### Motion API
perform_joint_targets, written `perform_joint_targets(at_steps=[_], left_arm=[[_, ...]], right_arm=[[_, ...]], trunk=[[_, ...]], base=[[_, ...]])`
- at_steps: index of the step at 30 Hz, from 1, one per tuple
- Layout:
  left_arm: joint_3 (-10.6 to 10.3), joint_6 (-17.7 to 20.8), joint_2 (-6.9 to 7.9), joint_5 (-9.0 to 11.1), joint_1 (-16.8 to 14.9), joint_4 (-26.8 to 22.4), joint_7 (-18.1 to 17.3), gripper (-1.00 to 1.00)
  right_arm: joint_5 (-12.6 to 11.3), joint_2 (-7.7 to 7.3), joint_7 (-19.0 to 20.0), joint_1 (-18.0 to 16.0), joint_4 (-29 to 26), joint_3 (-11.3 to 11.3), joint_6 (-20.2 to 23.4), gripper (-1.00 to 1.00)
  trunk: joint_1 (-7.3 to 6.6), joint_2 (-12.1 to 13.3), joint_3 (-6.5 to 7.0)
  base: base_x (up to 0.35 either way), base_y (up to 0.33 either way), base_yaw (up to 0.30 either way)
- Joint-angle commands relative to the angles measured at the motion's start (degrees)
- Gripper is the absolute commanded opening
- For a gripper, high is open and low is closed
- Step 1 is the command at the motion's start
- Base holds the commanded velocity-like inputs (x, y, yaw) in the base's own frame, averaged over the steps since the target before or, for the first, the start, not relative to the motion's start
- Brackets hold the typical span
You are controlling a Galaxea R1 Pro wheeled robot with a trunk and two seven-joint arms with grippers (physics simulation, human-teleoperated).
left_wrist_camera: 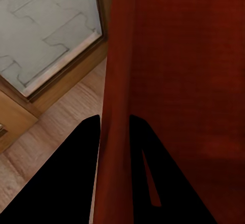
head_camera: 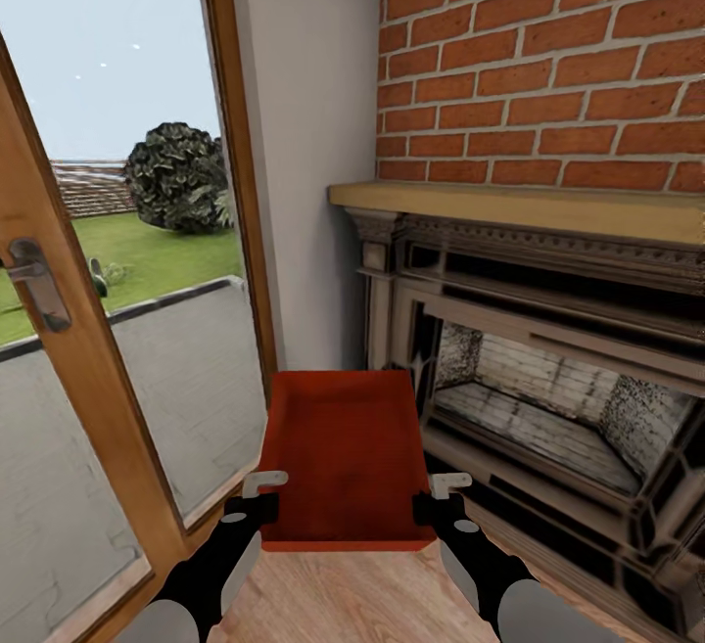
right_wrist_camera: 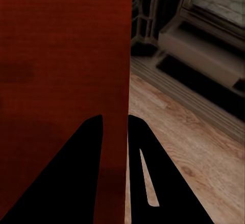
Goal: Move the two storage containers from the living room to the garage. In the garage, place one container on the floor and stack the other container on top of it (either order is fine).
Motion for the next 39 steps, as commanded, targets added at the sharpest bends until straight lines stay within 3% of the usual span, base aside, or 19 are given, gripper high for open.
perform_joint_targets(at_steps=[1, 39], left_arm=[[0.1, -2.5, 0.05, -0.8, 0.0, -1.4, 0.9, -1.0], [0.1, -2.5, -0.02, -0.8, 0.0, -1.6, 0.9, -1.0]], right_arm=[[-0.7, -0.01, -5.8, 0.0, 0.2, -0.2, -0.2, -1.0], [-0.7, -0.14, -5.7, 0.0, 0.2, -0.2, -0.2, -1.0]], trunk=[[0.0, 0.0, 0.02], [0.0, 0.0, 3.39]], base=[[0.0, 0.0, -0.071], [0.0, 0.0, -0.059]])
